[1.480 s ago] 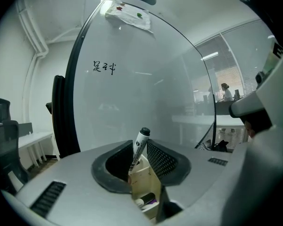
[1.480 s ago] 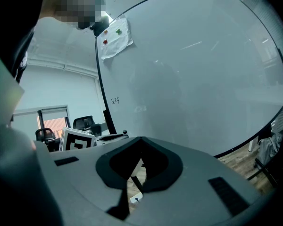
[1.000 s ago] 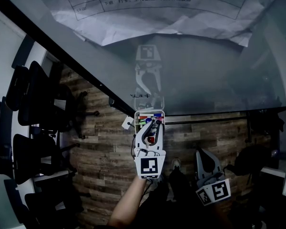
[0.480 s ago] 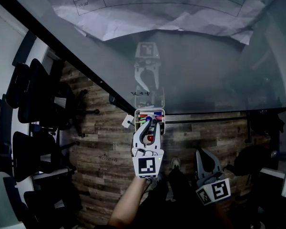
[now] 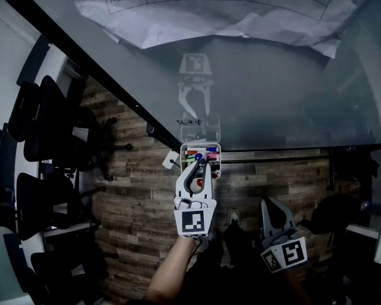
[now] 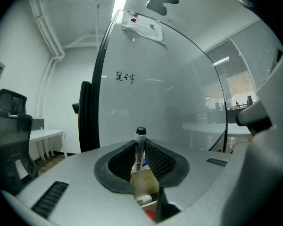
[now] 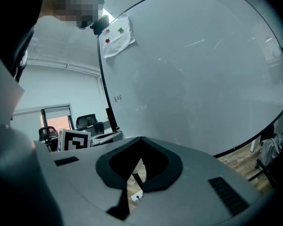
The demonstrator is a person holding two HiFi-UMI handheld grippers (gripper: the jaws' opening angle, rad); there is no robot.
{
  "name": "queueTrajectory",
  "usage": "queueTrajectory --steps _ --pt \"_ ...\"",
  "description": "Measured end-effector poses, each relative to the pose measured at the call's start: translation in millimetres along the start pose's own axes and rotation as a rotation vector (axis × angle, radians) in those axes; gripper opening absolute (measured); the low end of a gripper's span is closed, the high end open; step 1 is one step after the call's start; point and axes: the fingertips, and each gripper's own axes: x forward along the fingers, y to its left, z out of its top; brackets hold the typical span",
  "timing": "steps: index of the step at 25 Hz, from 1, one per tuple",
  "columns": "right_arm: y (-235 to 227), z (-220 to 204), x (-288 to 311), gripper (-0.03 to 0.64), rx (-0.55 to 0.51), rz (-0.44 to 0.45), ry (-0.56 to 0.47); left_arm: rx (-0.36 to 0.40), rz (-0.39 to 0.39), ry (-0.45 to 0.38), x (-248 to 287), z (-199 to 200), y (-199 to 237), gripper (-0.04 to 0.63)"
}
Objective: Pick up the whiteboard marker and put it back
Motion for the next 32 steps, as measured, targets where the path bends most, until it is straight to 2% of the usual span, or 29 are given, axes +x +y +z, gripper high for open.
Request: queueTrajectory --steps 4,10,23,29,32 --pt "2 0 0 0.012 -0.003 0.002 0.001 -0.043 0.016 -0.013 -1 1 4 0.074" --pt "5 1 1 0.012 -0.009 0.005 -0.002 -0.028 0.014 -0.015 -3 3 6 0.074" --pt "20 7 -3 0.012 -0.033 0.009 -0.021 -0.077 0.019 -0.066 -19 26 12 0.072" --pt "31 12 -8 0.012 -0.049 0.016 -0.039 -0.028 0.005 -0.075 -31 36 16 0.072" --pt "37 13 -12 0.012 -0.057 0.021 -0.045 -0.068 0.015 -0.096 -40 45 16 0.072"
